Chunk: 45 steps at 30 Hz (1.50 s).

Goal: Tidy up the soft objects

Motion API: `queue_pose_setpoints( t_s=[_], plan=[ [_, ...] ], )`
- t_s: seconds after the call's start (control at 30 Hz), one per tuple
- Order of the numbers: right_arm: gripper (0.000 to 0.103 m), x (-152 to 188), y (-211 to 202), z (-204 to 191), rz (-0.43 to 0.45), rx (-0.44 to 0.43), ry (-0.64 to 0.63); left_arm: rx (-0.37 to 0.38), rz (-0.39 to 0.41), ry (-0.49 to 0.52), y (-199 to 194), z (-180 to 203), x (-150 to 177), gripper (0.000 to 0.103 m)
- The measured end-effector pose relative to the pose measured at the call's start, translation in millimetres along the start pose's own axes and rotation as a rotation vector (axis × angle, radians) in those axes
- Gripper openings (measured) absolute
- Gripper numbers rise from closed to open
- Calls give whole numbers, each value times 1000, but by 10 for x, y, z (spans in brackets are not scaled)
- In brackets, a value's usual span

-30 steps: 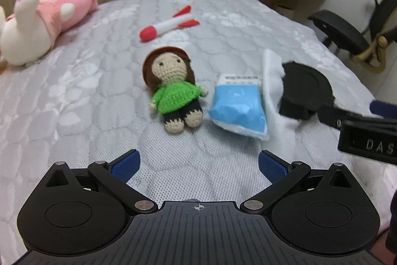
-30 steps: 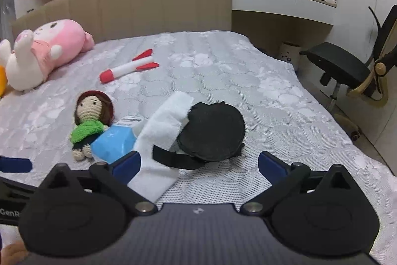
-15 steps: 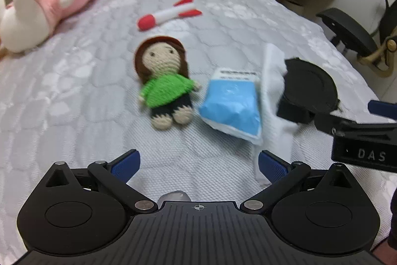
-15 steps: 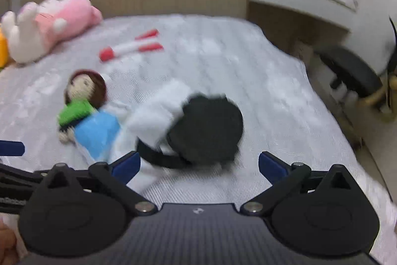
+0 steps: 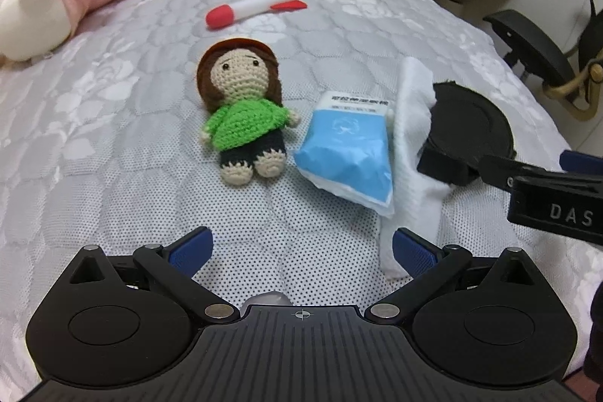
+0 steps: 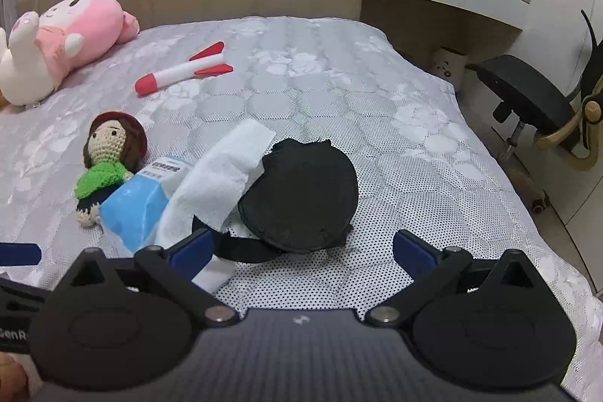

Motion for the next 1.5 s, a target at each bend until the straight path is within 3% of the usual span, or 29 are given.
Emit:
queue_pose_setpoints(
  t_s=[0.73,0.87,1.3,1.5],
  plan=[
    [102,34,-49,-53,-5,-24,-14,66,-20,48,-2,100,17,103],
    [102,40,-50,-68,-8,-22,-21,35,-50,71,43,98,48,103],
    [102,52,-42,-59,-19,-20,-17,-4,-44,-62,37,-72,32,103],
    [102,52,-38,-59,-21,-16,-22,-4,-30,-66,17,-95,17,103]
  ],
)
Point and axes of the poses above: each gripper's, at about its wrist camera, not at the fingertips, and y roughly the way its jaws point, z to its right, x to its underside, the point moved 8 cm from there along y, roughly the way its jaws point, and after that the axes turned 12 degrees about x, right-handed, at the moved point
